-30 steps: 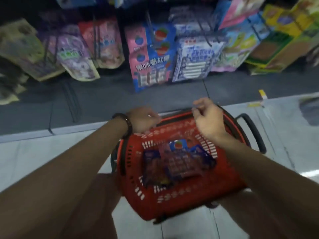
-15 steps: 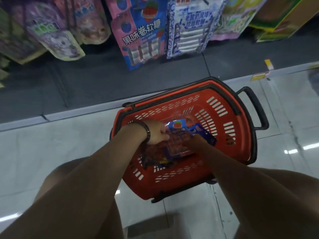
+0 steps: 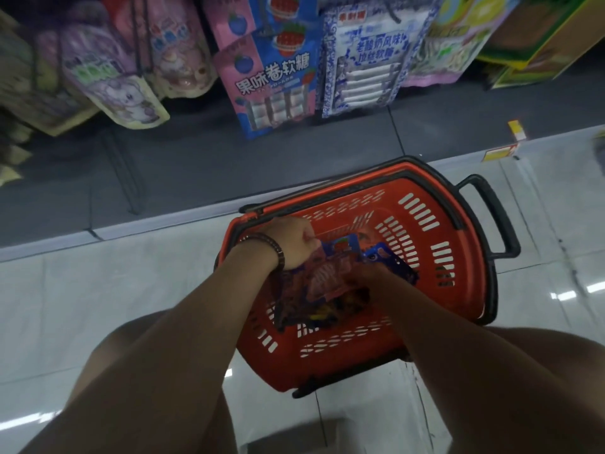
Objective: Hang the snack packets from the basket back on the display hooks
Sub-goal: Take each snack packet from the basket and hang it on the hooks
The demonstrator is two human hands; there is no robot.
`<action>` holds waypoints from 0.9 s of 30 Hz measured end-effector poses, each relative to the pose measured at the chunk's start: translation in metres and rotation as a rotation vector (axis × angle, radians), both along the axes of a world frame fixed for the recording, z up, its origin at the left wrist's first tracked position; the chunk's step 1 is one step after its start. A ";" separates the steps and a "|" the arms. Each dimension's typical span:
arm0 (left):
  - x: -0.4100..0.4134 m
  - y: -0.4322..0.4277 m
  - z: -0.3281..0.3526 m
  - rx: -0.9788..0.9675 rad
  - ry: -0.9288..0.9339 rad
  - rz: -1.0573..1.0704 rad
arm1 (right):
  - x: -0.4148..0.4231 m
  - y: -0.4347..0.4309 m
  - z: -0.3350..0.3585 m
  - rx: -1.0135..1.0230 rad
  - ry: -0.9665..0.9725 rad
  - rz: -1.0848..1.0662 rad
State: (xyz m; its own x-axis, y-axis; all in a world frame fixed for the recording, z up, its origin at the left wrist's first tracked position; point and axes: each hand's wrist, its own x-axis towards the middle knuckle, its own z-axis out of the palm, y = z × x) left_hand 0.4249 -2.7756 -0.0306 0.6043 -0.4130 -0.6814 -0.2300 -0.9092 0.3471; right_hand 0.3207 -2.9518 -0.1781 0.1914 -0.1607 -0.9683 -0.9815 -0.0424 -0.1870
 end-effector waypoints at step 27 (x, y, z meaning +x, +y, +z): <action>-0.063 0.043 0.027 -0.850 0.395 1.016 | -0.053 -0.012 0.186 0.282 -0.784 -0.022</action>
